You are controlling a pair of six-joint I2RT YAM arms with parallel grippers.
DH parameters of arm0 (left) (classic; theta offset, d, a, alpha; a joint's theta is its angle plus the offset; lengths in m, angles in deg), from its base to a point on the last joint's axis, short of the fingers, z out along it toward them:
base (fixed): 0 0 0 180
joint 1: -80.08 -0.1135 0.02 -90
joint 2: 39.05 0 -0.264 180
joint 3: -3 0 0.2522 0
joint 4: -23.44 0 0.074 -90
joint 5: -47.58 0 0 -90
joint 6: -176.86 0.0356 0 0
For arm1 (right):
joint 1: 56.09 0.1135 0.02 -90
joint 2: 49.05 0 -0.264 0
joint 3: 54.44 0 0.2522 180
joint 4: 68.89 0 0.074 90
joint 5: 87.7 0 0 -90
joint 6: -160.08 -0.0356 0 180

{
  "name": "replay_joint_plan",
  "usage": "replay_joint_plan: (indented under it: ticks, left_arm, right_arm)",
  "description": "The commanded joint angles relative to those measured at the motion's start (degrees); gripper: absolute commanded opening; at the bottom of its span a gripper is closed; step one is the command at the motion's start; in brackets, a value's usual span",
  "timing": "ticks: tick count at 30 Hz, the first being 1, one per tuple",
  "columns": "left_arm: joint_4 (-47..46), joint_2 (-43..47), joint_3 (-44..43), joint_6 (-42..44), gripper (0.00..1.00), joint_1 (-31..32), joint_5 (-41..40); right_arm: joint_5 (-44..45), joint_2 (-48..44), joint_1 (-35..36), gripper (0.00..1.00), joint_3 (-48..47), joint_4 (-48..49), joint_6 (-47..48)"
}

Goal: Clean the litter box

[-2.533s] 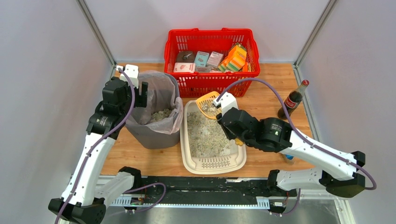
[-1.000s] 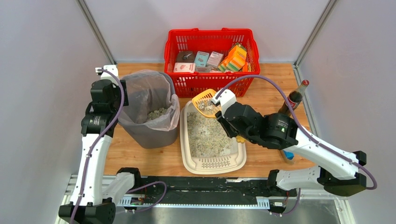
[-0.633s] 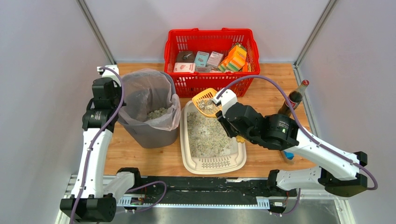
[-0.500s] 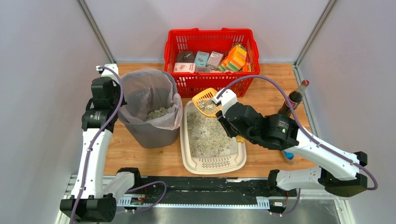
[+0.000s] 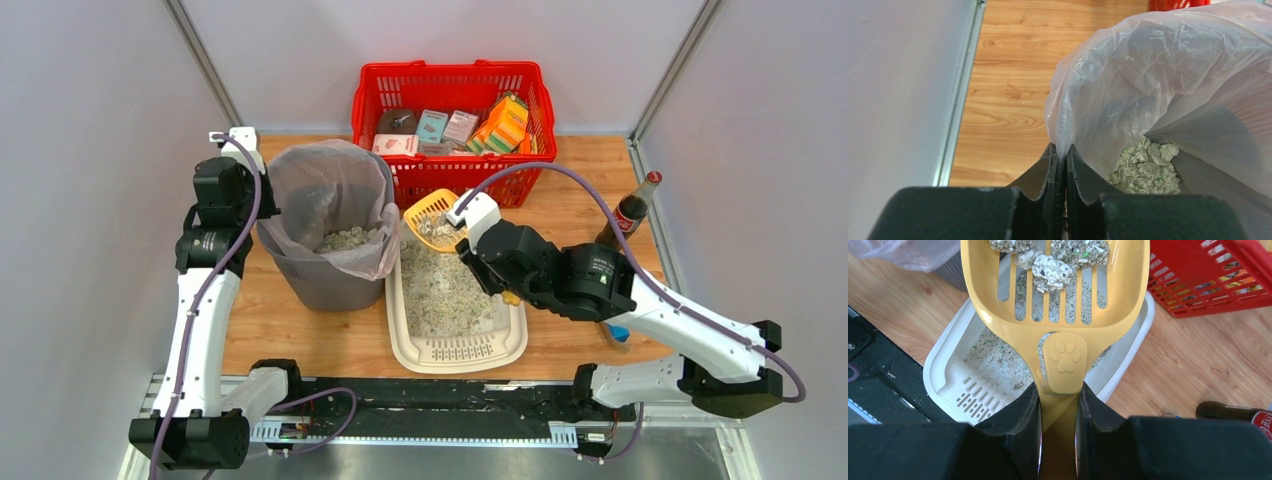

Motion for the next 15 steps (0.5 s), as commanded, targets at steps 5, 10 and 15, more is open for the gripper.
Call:
replay_joint_plan:
  ticks: [5,10,15]
  left_arm:
    - [3.69,-0.5,1.36,-2.32,0.0,0.89,12.32]
    - [2.81,0.82,2.33,-2.4,0.0,0.89,13.29]
    - [2.89,0.83,2.24,-2.32,0.0,0.8,13.9]
  right_arm:
    - [9.0,4.23,1.08,0.0,-9.44,2.01,4.48]
    - [14.72,9.59,2.31,0.0,-14.37,6.05,13.35]
    - [13.85,12.76,2.22,0.0,-14.47,19.04,23.46]
